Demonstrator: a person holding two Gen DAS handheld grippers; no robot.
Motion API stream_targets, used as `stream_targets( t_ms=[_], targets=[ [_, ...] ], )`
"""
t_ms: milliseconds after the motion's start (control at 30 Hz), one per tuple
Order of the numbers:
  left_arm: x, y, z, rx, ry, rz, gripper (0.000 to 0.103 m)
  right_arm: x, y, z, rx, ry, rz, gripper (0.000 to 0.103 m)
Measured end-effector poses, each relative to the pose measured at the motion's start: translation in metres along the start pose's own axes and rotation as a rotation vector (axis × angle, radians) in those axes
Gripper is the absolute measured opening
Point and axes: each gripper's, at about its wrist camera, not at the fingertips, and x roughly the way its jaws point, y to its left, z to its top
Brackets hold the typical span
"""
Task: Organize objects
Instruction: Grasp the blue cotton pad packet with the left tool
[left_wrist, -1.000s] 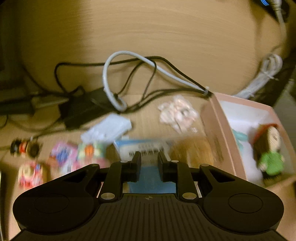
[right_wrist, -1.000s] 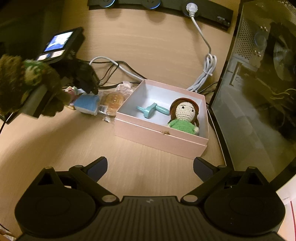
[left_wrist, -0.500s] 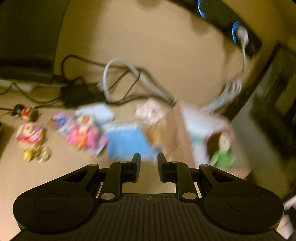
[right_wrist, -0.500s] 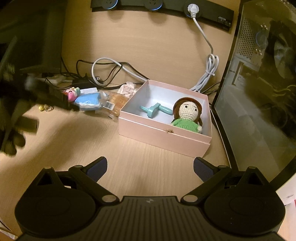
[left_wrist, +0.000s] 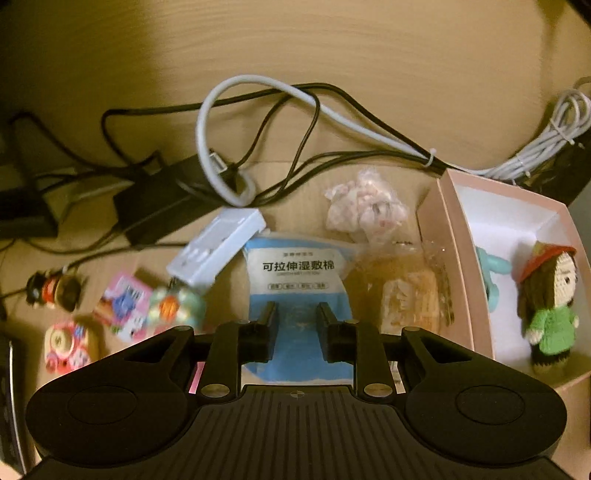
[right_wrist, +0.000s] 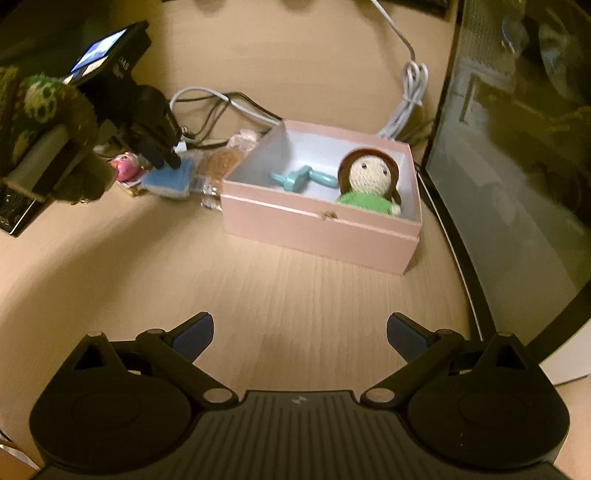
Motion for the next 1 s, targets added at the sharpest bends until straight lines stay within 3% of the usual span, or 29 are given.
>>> stream_targets(
  t_ms=[167, 267, 367, 433, 500, 733, 900, 1000],
  targets=[
    [0.014, -0.001, 0.014, -0.006, -0.002, 0.001, 0.030, 0.005, 0.001, -0.001, -0.008, 0.001, 0.005, 0.101],
    [0.018, 0.000, 0.014, -0.002, -0.056, 0.001, 0.040, 0.009, 0.004, -0.002, -0.021, 0.007, 0.013, 0.101],
    [0.024, 0.004, 0.009, -0.006, -0.098, -0.002, 0.058, 0.011, 0.006, -0.002, -0.028, 0.011, 0.023, 0.102],
    [0.030, 0.011, 0.007, -0.049, -0.102, -0.044, 0.063, 0.011, 0.007, -0.003, -0.032, 0.013, 0.028, 0.103],
    [0.036, 0.019, 0.004, -0.099, -0.080, -0.094, 0.063, 0.013, 0.009, -0.003, -0.037, 0.020, 0.030, 0.103],
    [0.016, 0.010, -0.022, -0.028, -0.137, -0.066, 0.054, 0.018, 0.013, -0.003, -0.053, 0.031, 0.033, 0.103],
    [-0.020, 0.017, -0.072, 0.016, -0.178, -0.107, 0.052, 0.023, 0.018, 0.005, -0.065, 0.010, 0.025, 0.103],
    [-0.047, 0.033, -0.106, -0.012, -0.192, -0.188, 0.051, 0.026, 0.021, 0.015, -0.070, -0.008, 0.024, 0.103]
  ],
)
